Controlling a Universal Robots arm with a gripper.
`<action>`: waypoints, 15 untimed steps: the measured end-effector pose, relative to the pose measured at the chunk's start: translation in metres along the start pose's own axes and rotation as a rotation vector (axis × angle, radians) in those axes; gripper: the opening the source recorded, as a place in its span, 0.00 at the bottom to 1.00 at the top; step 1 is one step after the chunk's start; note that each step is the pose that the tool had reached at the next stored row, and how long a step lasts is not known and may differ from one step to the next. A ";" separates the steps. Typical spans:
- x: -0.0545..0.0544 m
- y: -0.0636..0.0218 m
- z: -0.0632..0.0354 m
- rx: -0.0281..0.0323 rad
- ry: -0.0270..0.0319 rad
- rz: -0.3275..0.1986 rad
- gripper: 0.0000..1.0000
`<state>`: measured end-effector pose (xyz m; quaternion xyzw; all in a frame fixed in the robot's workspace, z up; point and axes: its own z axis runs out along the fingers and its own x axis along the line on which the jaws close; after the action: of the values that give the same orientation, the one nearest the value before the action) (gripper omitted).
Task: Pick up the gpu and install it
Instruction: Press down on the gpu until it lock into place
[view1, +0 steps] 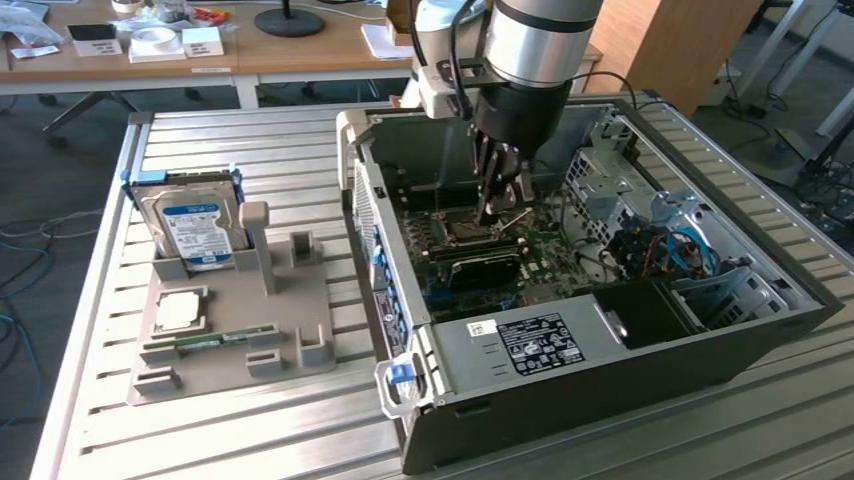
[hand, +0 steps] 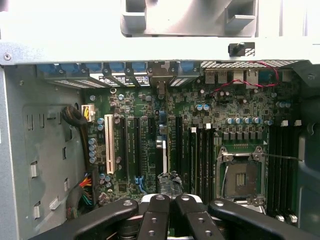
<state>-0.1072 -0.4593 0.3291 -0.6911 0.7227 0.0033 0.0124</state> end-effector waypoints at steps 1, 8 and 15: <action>0.000 0.0000 0.0012 -0.0001 0.0001 0.000 0.11; -0.002 0.0002 0.0107 -0.0001 -0.0005 0.000 0.11; -0.004 0.0004 0.0175 -0.0003 -0.0043 0.000 0.11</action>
<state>-0.1072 -0.4553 0.3116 -0.6910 0.7227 0.0049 0.0138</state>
